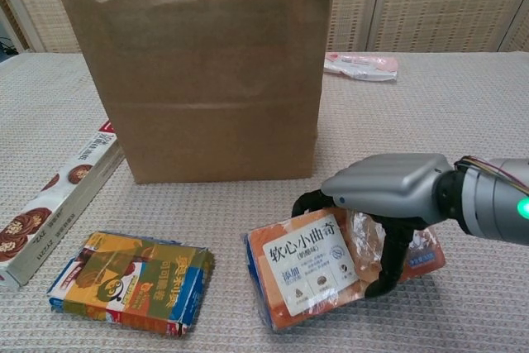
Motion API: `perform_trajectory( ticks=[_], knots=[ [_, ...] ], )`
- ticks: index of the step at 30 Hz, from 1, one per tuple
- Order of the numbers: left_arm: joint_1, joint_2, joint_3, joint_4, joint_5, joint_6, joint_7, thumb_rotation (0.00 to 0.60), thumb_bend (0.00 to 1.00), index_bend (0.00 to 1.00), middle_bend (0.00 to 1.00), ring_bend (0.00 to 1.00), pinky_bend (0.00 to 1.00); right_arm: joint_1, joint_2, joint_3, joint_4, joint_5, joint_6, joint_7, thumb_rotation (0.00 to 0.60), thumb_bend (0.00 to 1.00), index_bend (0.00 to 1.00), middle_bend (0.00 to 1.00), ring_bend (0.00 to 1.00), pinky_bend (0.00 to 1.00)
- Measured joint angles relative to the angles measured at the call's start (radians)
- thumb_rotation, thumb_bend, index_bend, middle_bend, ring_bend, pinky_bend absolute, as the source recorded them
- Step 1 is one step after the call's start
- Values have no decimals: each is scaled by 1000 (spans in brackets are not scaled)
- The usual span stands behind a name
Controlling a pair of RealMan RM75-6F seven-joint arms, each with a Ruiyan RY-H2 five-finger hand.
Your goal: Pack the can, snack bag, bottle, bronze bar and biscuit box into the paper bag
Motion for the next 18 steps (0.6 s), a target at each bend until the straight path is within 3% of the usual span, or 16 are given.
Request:
perform_trajectory(
  ticks=[4,11,18],
  knots=[
    [0,0,0,0,0,0,0,600,394,46,0,0,0,-39,0,2,18,-98,25,64,600,466,742,699,790,981],
    [0,1,1,0,1,0,-2,600,395,46,0,0,0,-72,40,29,-12,-149,56,132,600,466,740,700,790,983],
    [0,0,1,1,2,1,-1,600,395,46,0,0,0,-118,139,115,-107,-269,138,291,600,467,734,700,785,977]
  ],
)
